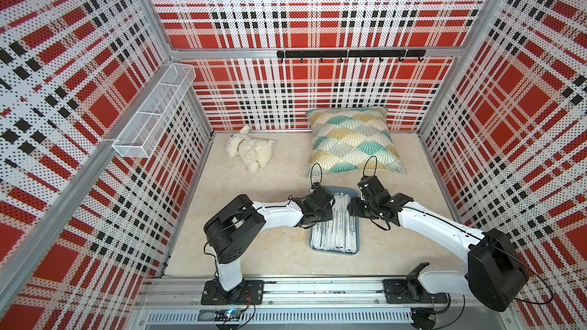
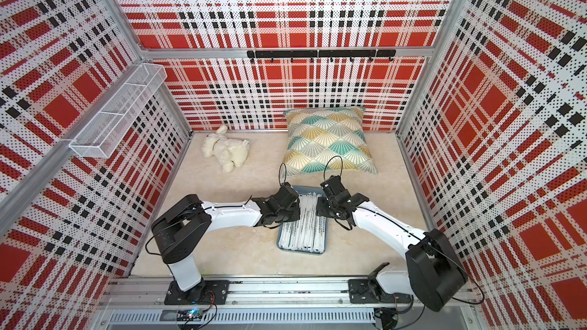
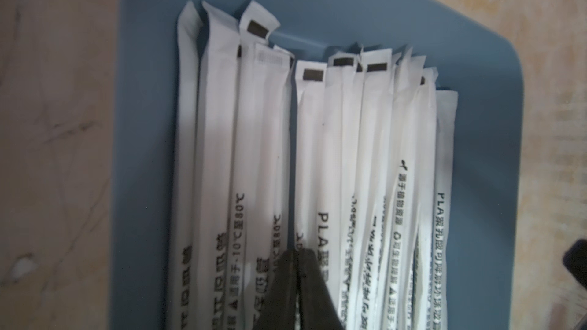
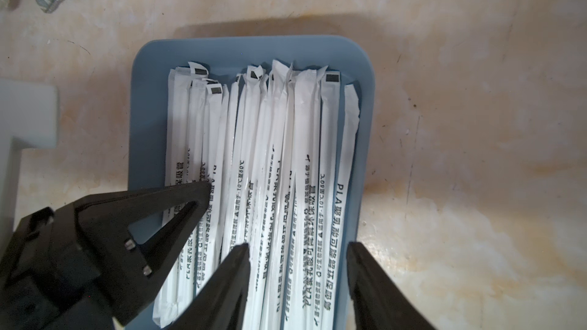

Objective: Put the straws into the storage box
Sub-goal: Place the straw in the storage box, then reset both arms

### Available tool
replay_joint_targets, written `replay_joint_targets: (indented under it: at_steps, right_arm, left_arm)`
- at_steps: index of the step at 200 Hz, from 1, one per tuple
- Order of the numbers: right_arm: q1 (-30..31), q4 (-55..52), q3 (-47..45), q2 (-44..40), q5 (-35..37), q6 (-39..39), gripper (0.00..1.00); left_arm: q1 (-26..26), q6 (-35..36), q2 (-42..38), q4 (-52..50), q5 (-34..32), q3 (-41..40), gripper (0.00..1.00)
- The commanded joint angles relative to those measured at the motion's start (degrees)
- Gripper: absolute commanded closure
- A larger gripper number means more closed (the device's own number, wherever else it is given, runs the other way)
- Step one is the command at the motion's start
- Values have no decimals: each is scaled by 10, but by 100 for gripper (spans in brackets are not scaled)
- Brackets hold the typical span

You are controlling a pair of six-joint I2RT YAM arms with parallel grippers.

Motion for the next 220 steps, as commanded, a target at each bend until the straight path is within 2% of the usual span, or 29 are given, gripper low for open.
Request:
replay_joint_targets:
  at_steps: [1,73,98,123,130,147,156,165,174,182,190,202,220]
  right_arm:
    - [2,-2,-1,-9,7,2,44]
    - [1,-9,16,-10,24,-6,44]
    - [-9,-14,24,-35,43,-22,42]
    - [-28,16,7,-100,96,-43,29]
    - [-32,35,-3,-116,128,-56,24]
    - [-41,122,-42,-145,227,-122,0]
    - [-44,187,-70,-154,287,-167,0]
    - [-66,224,-81,-156,330,-200,0]
    - [-101,236,-75,-155,353,-201,0]
    - [-141,258,-77,-152,345,-213,0]
    - [-175,284,-86,-144,337,-224,0]
    - [-214,309,-95,-121,339,-230,0]
    - [-232,403,-133,-82,363,-250,0]
  left_arm:
    - [5,18,-5,-15,0,14,90]
    - [22,51,-94,-76,-20,43,73]
    - [18,115,-140,-82,-4,56,68]
    - [15,205,-218,-70,-95,10,60]
    - [27,225,-242,-42,-123,-20,55]
    - [93,256,-309,70,-185,-120,48]
    - [127,278,-344,150,-213,-175,47]
    - [152,331,-381,267,-240,-239,46]
    - [156,385,-409,386,-291,-302,35]
    - [164,433,-418,451,-320,-328,27]
    - [186,457,-408,473,-335,-334,26]
    - [233,455,-375,473,-335,-327,26]
    - [280,458,-333,478,-350,-328,27]
